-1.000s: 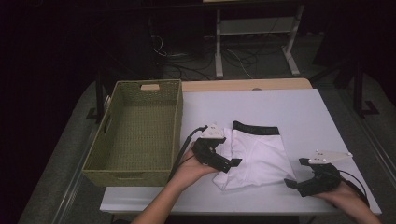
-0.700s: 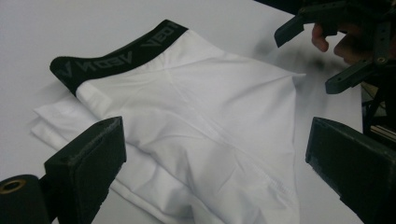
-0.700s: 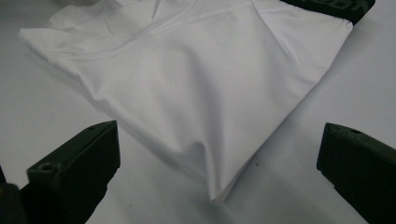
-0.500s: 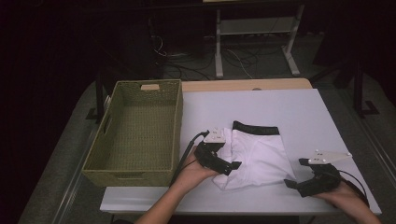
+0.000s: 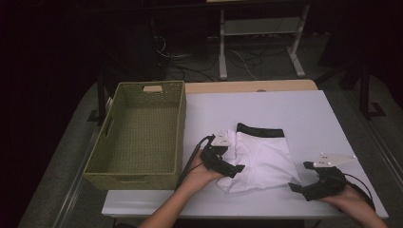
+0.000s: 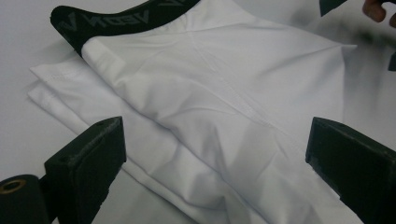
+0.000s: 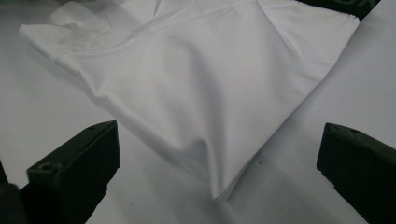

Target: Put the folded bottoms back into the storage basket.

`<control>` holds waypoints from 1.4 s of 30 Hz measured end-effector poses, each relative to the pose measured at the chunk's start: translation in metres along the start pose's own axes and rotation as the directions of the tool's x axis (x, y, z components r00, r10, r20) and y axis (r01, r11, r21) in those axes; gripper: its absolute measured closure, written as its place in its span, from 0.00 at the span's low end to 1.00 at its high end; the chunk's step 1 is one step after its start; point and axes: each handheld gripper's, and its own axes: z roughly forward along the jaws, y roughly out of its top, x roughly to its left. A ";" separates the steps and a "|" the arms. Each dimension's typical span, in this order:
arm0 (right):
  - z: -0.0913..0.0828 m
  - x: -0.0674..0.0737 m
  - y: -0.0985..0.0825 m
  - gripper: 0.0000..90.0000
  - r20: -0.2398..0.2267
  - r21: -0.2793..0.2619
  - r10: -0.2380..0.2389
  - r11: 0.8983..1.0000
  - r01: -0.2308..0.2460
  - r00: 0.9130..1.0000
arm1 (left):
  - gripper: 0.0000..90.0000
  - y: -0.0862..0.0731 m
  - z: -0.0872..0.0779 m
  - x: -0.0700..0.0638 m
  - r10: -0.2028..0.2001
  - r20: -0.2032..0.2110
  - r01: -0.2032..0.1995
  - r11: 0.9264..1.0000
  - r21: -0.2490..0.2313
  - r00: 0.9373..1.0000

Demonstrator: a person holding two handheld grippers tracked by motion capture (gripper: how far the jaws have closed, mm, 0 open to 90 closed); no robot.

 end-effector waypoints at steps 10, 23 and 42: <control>0.000 0.000 0.000 0.00 0.000 -0.001 0.002 1.000 -0.002 1.000 | 0.06 0.003 0.010 0.008 -0.011 -0.018 0.012 1.000 0.013 1.000; 0.000 -0.001 -0.001 0.00 -0.001 -0.002 0.004 1.000 -0.004 1.000 | 0.00 0.008 0.019 0.020 -0.041 -0.039 0.042 0.999 0.021 0.998; 0.000 -0.001 0.000 0.00 -0.005 -0.004 0.003 1.000 -0.003 1.000 | 0.00 0.023 0.030 0.039 -0.072 -0.081 0.074 0.997 0.017 0.994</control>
